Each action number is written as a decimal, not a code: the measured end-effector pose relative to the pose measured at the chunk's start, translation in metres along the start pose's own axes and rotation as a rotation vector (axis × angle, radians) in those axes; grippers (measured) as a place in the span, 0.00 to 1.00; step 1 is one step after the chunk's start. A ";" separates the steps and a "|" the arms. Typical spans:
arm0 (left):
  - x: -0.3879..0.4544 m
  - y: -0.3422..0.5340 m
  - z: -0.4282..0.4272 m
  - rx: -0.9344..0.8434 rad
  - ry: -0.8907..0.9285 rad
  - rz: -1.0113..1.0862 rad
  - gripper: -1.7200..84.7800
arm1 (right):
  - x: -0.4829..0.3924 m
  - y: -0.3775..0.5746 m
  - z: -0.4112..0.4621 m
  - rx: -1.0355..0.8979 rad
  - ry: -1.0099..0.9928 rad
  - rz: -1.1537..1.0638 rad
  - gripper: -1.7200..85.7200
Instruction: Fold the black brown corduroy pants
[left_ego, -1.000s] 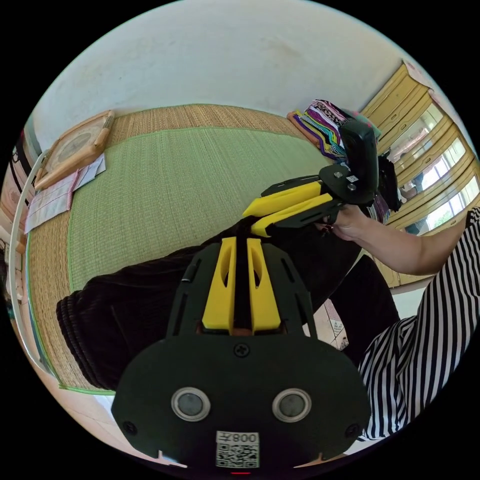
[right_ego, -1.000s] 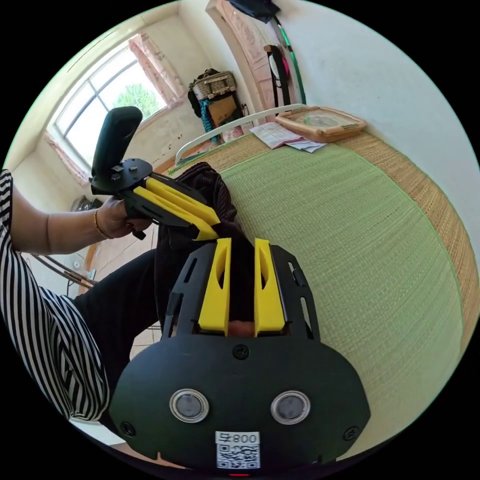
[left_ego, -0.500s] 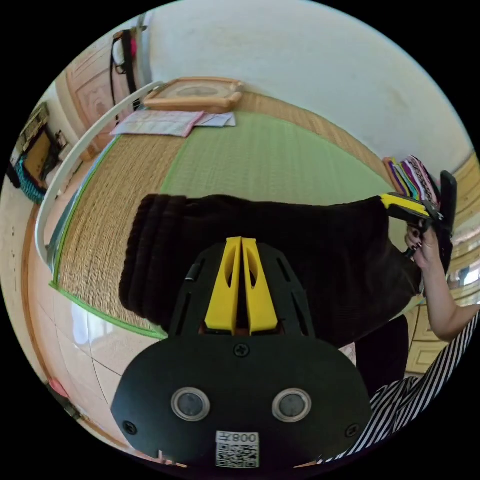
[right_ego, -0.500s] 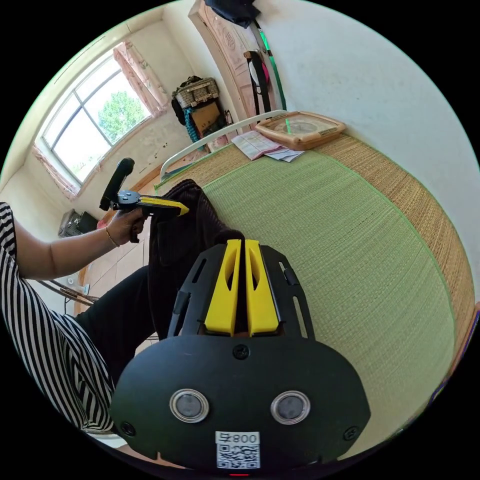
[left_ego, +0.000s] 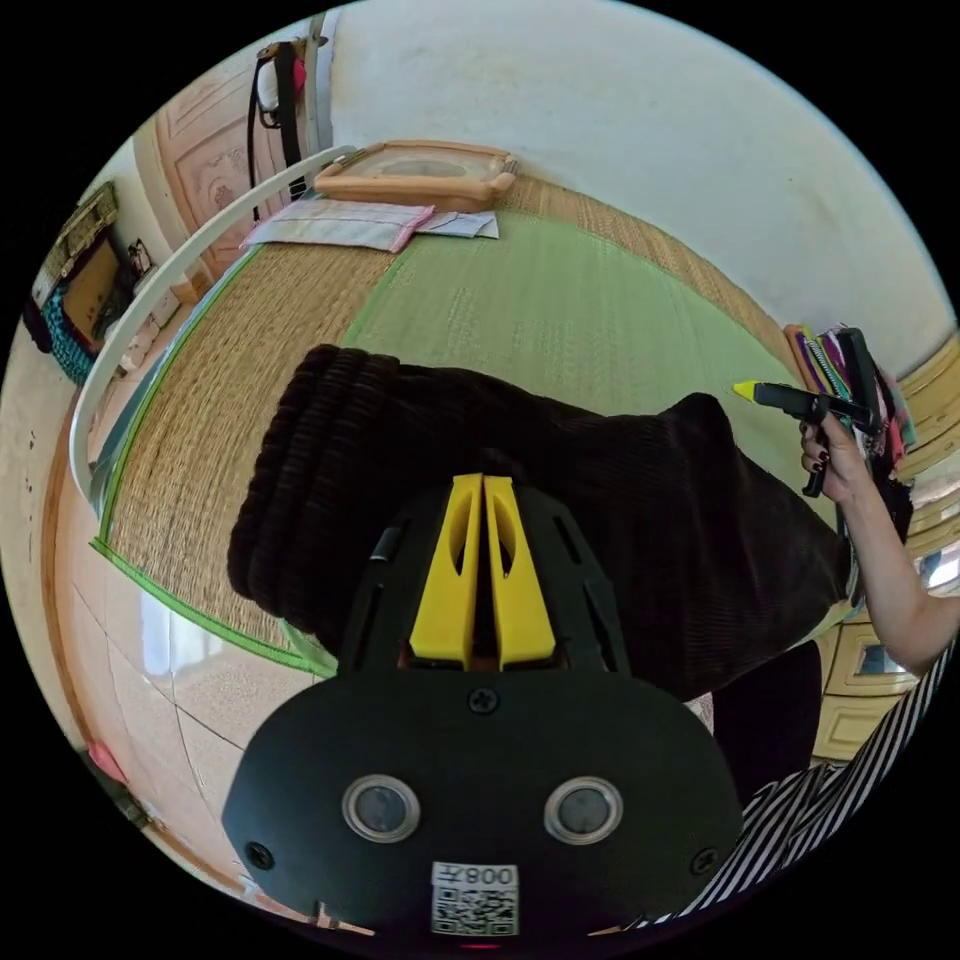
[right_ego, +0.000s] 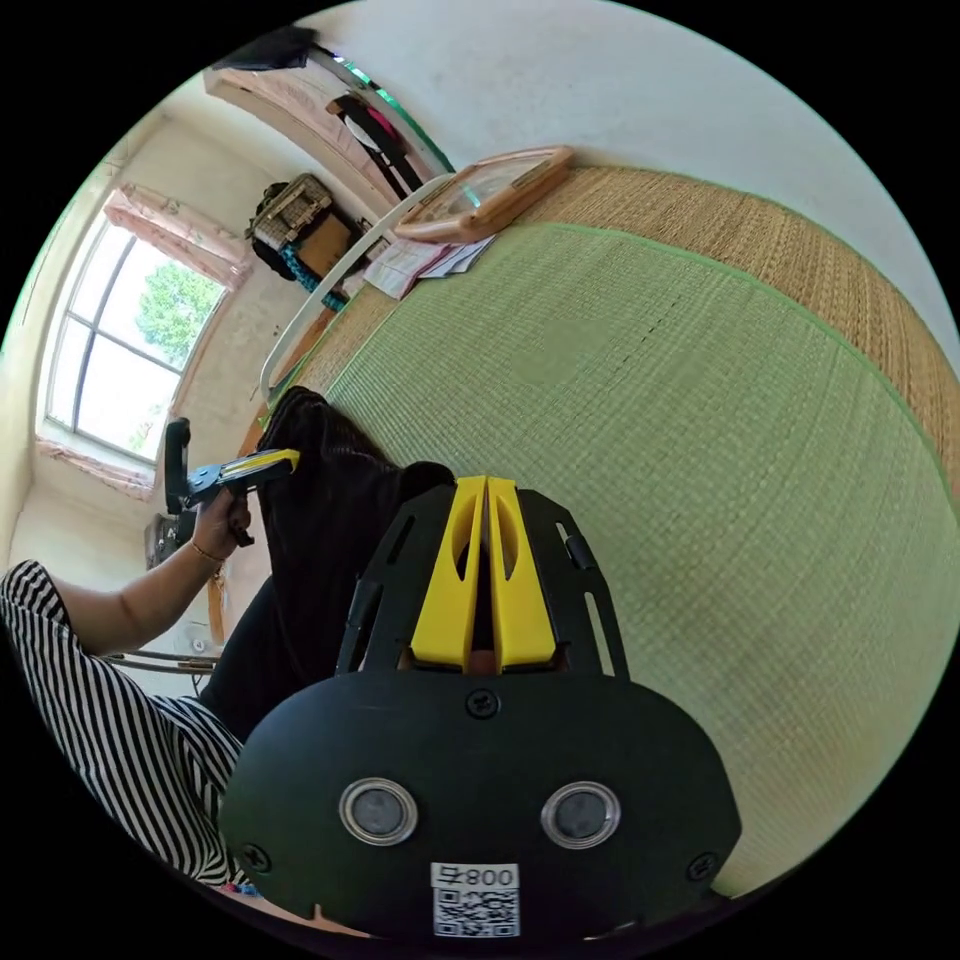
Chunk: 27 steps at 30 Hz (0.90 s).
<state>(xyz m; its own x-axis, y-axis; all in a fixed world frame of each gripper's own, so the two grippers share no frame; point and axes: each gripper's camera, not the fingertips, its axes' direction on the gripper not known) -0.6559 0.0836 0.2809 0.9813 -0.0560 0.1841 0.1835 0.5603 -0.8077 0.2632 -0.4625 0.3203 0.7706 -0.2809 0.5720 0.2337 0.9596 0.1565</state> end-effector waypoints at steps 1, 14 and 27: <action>0.015 -0.003 0.000 0.018 -0.036 0.001 0.02 | -0.001 0.012 -0.009 0.015 0.007 -0.003 0.02; 0.069 -0.006 -0.018 0.087 -0.474 0.077 0.02 | -0.007 0.086 -0.031 0.004 0.190 0.042 0.04; 0.119 -0.076 0.063 0.026 0.383 0.200 0.02 | 0.012 0.120 -0.061 -0.056 0.152 0.047 0.06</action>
<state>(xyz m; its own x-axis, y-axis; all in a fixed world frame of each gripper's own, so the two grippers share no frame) -0.5564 0.0866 0.3996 0.9488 -0.2444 -0.2000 -0.0092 0.6116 -0.7911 0.3371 -0.3517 0.2968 0.8614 -0.2384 0.4485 0.2246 0.9708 0.0846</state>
